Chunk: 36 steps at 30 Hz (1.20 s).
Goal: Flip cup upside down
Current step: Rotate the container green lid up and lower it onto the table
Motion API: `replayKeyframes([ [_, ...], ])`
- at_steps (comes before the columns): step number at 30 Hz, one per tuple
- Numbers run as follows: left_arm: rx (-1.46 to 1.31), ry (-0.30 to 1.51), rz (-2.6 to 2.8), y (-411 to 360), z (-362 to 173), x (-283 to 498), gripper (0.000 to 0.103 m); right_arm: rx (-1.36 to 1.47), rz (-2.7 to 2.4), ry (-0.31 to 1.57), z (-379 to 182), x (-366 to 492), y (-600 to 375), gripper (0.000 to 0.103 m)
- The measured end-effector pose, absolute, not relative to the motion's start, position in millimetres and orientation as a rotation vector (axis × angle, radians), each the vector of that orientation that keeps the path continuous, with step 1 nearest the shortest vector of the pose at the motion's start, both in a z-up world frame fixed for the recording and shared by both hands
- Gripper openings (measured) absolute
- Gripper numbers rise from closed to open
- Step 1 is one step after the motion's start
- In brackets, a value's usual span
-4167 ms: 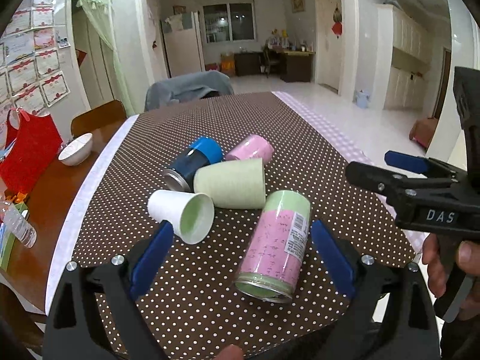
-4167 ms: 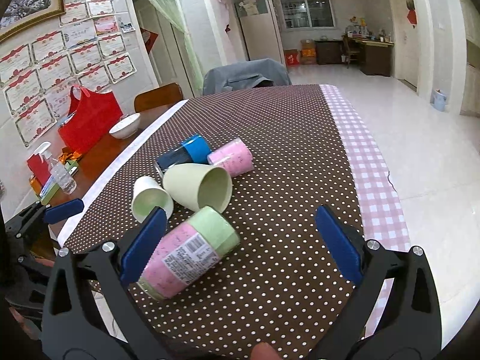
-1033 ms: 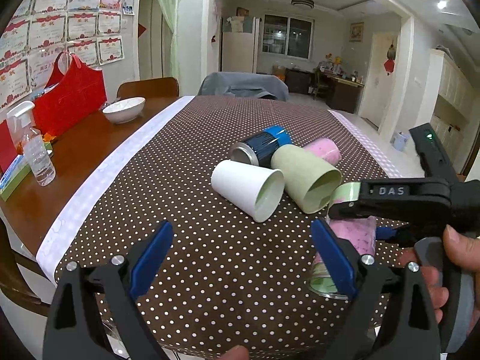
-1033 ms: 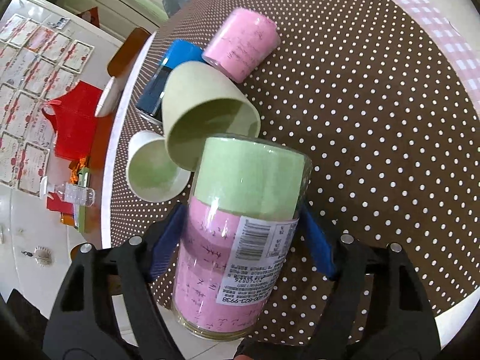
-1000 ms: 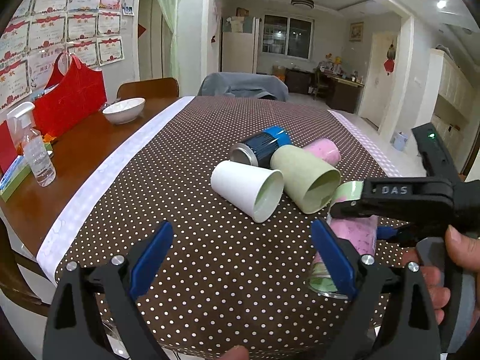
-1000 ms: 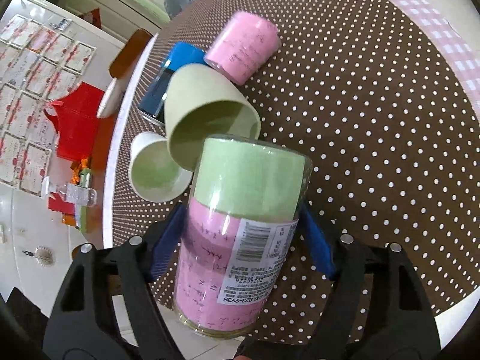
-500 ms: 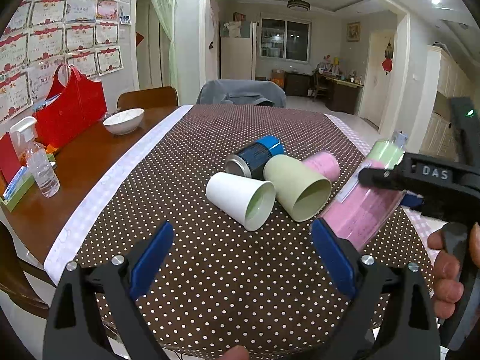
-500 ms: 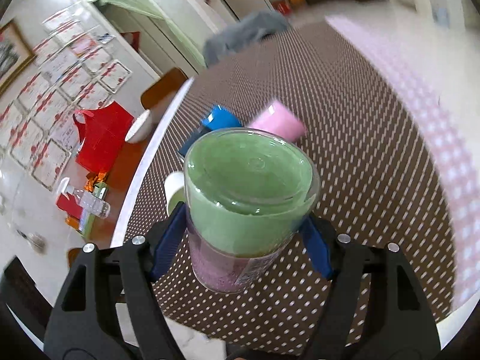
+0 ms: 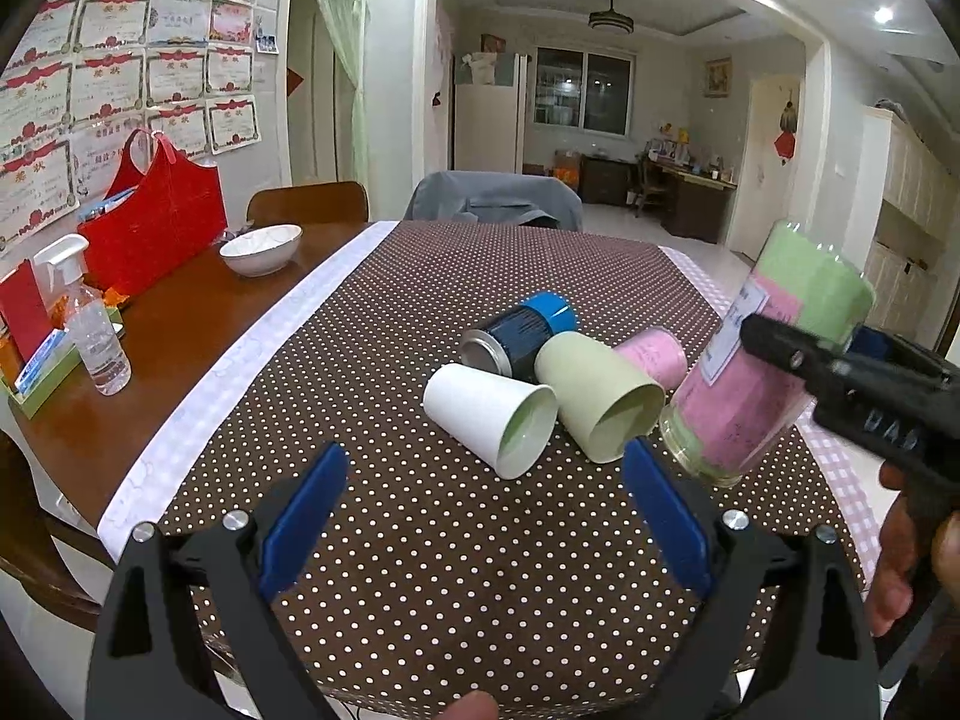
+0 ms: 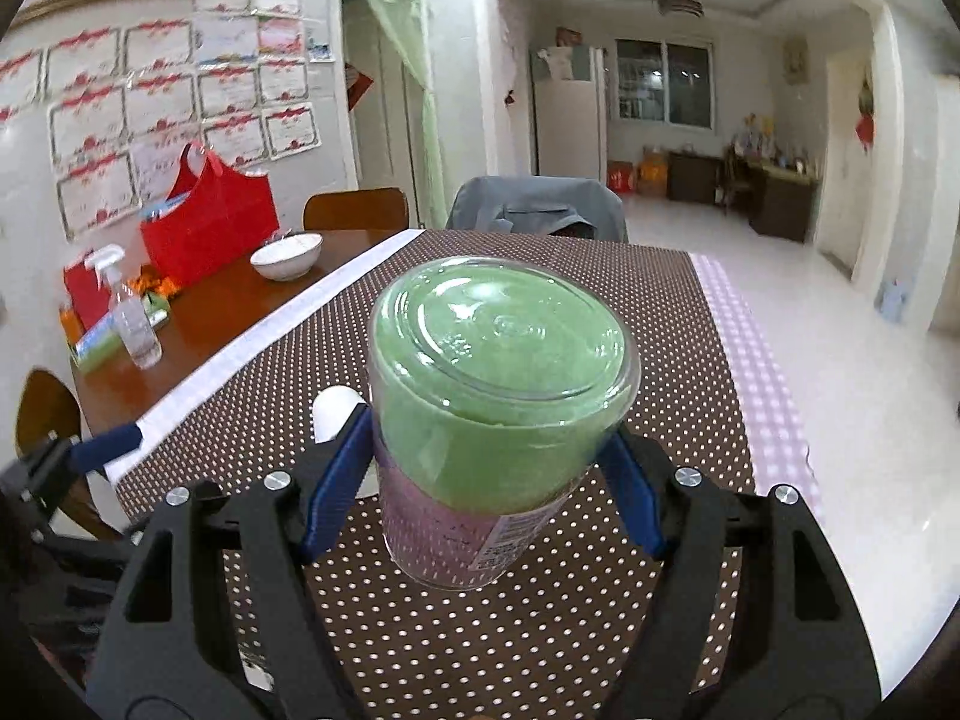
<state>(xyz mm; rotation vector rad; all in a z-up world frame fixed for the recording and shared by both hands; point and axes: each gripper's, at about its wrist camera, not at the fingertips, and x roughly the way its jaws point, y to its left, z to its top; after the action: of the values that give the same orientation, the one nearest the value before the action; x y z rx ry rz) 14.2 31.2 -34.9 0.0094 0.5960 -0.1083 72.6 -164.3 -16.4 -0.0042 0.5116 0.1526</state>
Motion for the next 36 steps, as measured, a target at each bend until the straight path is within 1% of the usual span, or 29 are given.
replayKeyframes([
  [9,-0.005,0.606,-0.104,37,-37,17,0.092,-0.177,0.148,0.532,-51,83,-141,0.072],
  [22,-0.003,0.611,-0.107,35,-40,18,0.092,-0.206,0.142,0.595,-85,99,-139,0.072],
  [24,0.001,0.612,-0.109,33,-40,18,0.092,-0.196,0.151,0.609,-87,99,-141,0.074],
  [25,0.002,0.612,-0.11,33,-41,17,0.092,-0.188,0.154,0.616,-87,99,-142,0.078],
  [26,0.002,0.612,-0.11,32,-41,17,0.092,-0.174,0.161,0.62,-87,99,-144,0.087],
  [27,0.003,0.612,-0.11,32,-41,17,0.092,-0.163,0.165,0.62,-86,98,-144,0.092],
  [32,0.002,0.61,-0.108,31,-41,16,0.092,-0.138,0.183,0.621,-81,95,-145,0.094],
  [36,0.001,0.606,-0.107,30,-39,14,0.092,-0.108,0.197,0.604,-74,91,-147,0.097],
])
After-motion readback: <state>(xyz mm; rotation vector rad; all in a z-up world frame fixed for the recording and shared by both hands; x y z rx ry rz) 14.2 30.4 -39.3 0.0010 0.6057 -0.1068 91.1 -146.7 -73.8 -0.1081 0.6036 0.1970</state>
